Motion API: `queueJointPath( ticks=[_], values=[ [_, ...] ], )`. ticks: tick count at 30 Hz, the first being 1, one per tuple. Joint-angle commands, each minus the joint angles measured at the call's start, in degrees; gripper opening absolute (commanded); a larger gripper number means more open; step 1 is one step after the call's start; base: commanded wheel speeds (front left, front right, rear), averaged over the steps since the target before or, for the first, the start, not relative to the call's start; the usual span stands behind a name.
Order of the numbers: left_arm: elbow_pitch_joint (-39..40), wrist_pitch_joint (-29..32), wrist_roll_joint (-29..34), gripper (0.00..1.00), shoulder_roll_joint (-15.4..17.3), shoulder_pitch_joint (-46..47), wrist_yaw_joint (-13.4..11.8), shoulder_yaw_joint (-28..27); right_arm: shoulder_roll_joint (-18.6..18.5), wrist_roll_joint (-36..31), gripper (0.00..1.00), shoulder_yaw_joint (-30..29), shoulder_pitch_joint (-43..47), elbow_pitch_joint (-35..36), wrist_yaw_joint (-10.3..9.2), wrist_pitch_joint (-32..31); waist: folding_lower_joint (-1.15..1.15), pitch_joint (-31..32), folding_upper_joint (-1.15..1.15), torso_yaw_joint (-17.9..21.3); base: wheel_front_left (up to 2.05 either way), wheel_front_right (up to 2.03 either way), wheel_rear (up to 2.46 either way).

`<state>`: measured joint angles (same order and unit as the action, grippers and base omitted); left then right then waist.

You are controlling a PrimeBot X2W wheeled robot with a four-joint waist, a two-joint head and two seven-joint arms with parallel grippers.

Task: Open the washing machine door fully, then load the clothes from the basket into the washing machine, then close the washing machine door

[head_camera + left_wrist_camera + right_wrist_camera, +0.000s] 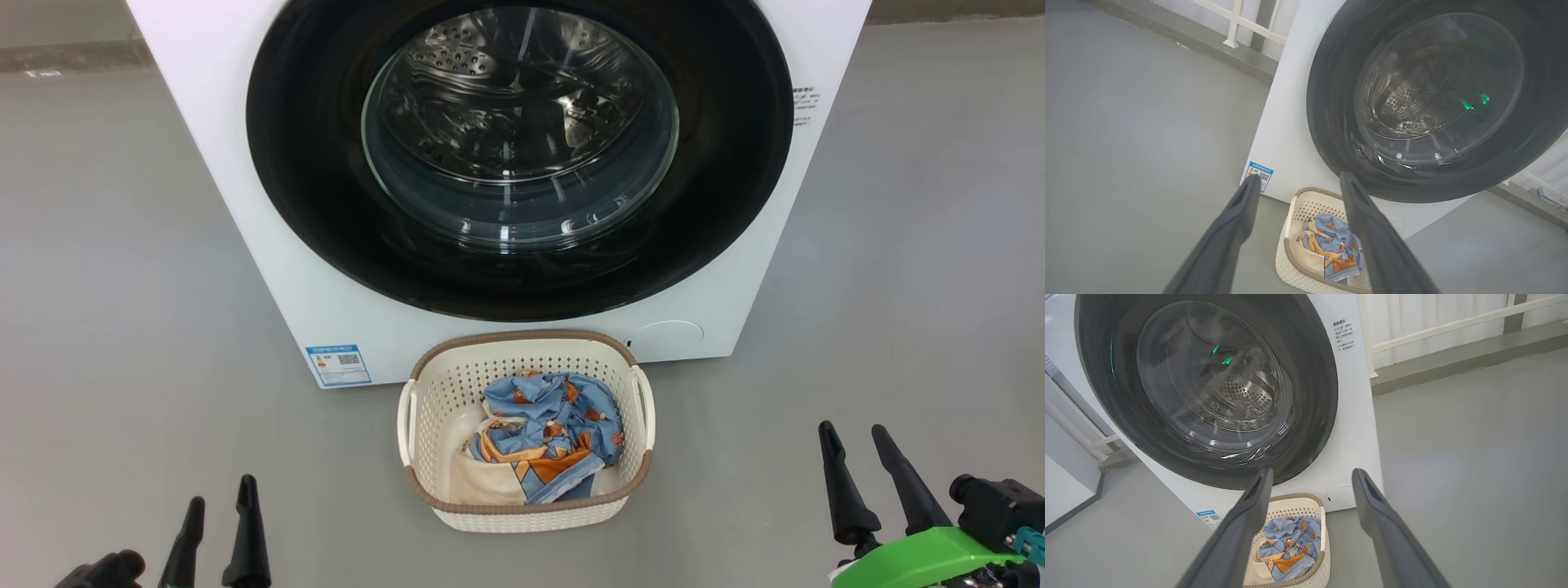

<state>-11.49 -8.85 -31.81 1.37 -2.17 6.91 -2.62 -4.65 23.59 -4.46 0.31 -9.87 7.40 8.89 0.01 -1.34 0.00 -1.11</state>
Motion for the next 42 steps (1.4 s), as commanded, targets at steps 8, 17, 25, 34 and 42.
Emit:
queueJointPath(
  ticks=[8,17,25,34,42],
  values=[
    [3.06,-2.17,8.48,1.00,1.15,-0.09,0.41,-1.22,-0.54,-7.49,1.00,0.56,0.45,2.88,0.07,2.15,0.00,-0.05,0.00,-0.07,0.00,0.00,0.00],
    [3.91,-3.51,14.19,1.00,1.27,-0.53,0.48,-1.32,-0.55,-13.35,1.00,0.73,0.65,3.90,0.08,3.48,0.00,-0.30,0.00,-0.20,0.00,0.00,0.00],
    [4.83,-4.86,19.47,1.00,1.39,-0.64,0.53,-1.48,-0.91,-19.35,1.00,1.00,0.50,4.76,0.08,4.83,0.00,-0.50,0.00,-0.47,0.00,0.00,0.00],
    [5.82,-6.15,24.76,1.00,1.51,-1.04,0.57,-1.61,-0.98,-25.02,1.00,0.86,0.81,5.64,0.09,6.11,0.00,-0.43,0.00,-0.65,0.00,0.00,0.00],
    [5.64,-6.15,24.64,1.00,1.51,-1.28,0.57,-1.81,-0.70,-24.47,1.00,-0.13,1.31,4.70,0.09,6.11,0.00,0.01,0.00,-0.68,0.00,0.00,0.00]
  ],
)
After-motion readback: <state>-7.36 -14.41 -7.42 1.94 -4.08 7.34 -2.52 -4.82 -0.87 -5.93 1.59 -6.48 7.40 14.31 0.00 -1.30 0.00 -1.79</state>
